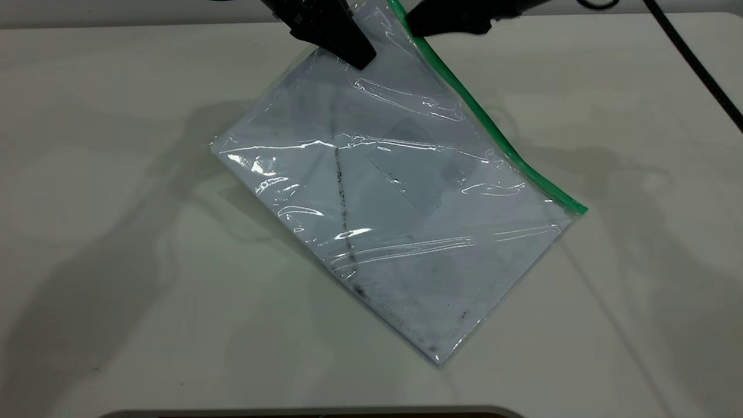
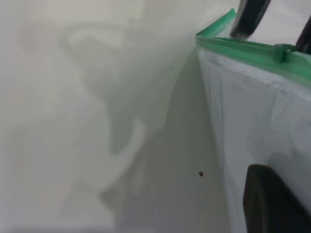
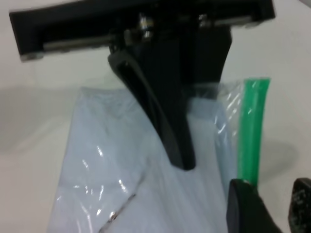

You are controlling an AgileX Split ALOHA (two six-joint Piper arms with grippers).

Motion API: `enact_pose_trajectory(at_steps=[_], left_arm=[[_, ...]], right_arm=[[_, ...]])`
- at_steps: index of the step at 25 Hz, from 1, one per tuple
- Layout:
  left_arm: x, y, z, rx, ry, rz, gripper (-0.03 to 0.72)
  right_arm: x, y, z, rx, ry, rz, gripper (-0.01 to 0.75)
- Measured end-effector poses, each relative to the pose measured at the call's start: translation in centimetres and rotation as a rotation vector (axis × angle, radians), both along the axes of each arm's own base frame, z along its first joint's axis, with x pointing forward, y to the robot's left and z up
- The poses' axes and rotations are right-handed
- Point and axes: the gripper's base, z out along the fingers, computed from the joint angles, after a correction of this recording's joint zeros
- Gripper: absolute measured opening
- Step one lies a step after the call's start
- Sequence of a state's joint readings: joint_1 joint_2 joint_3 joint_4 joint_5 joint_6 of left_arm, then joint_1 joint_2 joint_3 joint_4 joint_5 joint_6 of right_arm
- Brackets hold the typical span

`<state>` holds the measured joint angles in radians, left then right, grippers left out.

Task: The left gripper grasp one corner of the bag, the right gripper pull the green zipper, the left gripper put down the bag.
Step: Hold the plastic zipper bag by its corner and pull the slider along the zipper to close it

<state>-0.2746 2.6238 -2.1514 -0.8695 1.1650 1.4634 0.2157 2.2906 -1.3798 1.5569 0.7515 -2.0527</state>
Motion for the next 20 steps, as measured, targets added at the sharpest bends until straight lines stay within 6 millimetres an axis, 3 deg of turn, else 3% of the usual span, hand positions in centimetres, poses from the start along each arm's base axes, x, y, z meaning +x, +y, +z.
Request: enact_pose_trajectory(at_steps=[11,20], left_arm=[[0.00,0.00,0.00,0.000,-0.001,-0.001,0.053],[0.00,0.00,0.00,0.000,-0.001,-0.001,0.053]], right_arm=[[-0.06,0.13,-0.46,0.028,0.021,-0.002,0.246],[-0.10,0.17,-0.43,0.017,-0.016,0.028,0.036]])
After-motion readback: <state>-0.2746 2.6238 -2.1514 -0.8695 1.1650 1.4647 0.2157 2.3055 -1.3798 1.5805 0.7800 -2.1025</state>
